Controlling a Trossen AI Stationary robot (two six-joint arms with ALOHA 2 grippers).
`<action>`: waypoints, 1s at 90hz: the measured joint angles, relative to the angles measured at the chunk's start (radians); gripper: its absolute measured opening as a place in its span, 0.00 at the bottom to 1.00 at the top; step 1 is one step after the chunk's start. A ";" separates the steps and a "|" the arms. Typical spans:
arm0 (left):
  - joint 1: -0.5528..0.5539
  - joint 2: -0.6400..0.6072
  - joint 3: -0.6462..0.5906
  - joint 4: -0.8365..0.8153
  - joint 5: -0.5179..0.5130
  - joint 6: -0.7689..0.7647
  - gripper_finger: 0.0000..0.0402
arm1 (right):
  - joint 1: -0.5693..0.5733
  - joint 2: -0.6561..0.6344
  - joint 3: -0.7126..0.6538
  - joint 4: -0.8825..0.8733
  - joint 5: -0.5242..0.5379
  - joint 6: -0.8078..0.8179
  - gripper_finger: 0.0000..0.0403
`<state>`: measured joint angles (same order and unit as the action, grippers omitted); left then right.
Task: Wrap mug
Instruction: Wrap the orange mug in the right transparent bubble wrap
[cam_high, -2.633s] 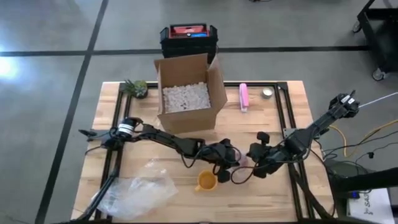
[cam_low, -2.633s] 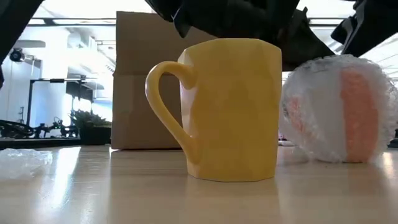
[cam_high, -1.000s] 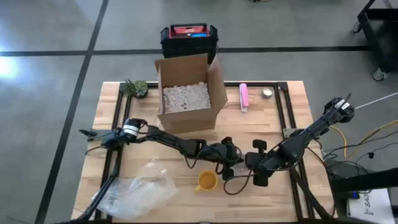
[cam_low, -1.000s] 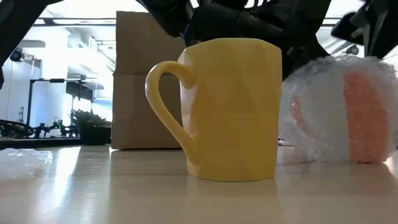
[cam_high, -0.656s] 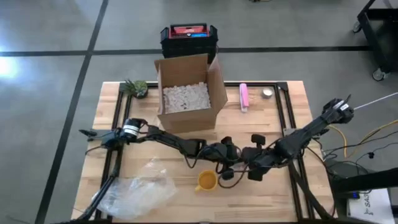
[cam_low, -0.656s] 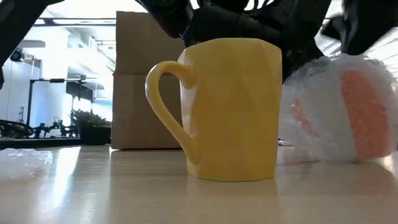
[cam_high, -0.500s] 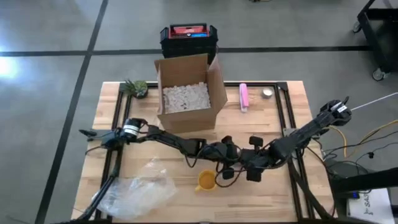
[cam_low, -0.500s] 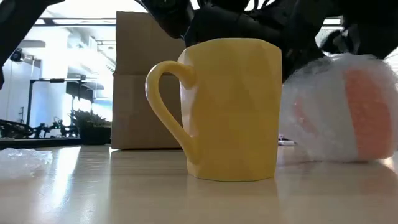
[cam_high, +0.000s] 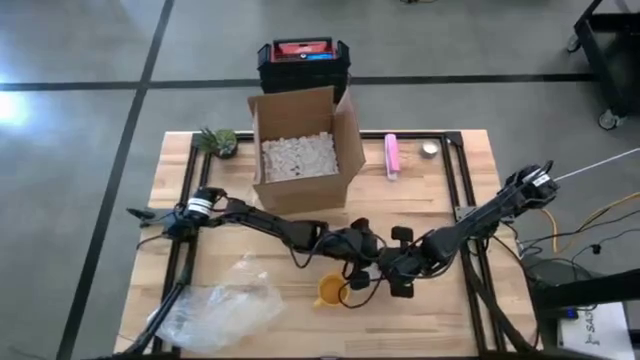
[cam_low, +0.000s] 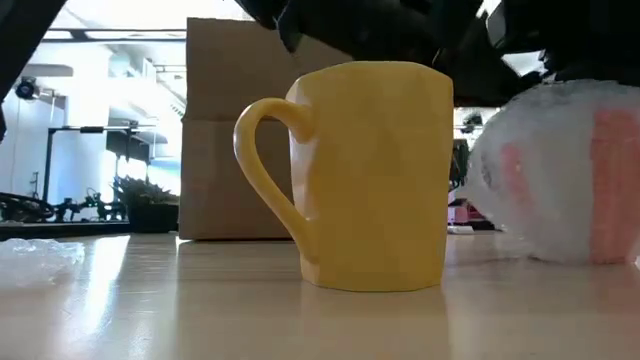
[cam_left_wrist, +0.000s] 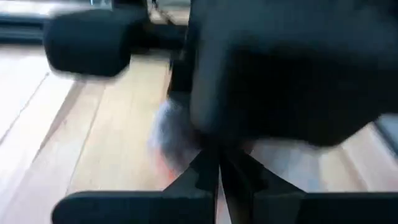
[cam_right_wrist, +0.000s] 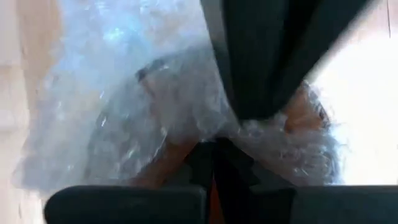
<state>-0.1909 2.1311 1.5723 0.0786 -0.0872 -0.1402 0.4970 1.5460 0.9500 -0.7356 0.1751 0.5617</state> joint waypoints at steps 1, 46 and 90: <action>0.000 0.000 0.000 -0.004 0.000 0.000 0.00 | -0.001 0.002 0.000 0.001 0.000 -0.002 0.00; 0.000 -0.003 0.003 -0.050 -0.001 0.005 0.00 | -0.009 -0.064 0.126 -0.123 -0.058 -0.046 0.00; 0.001 -0.003 0.002 -0.046 0.005 0.010 0.00 | -0.014 0.032 0.080 0.000 -0.053 -0.080 0.00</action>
<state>-0.1895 2.1277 1.5741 0.0331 -0.0822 -0.1300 0.4834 1.5778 1.0298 -0.7359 0.1224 0.4820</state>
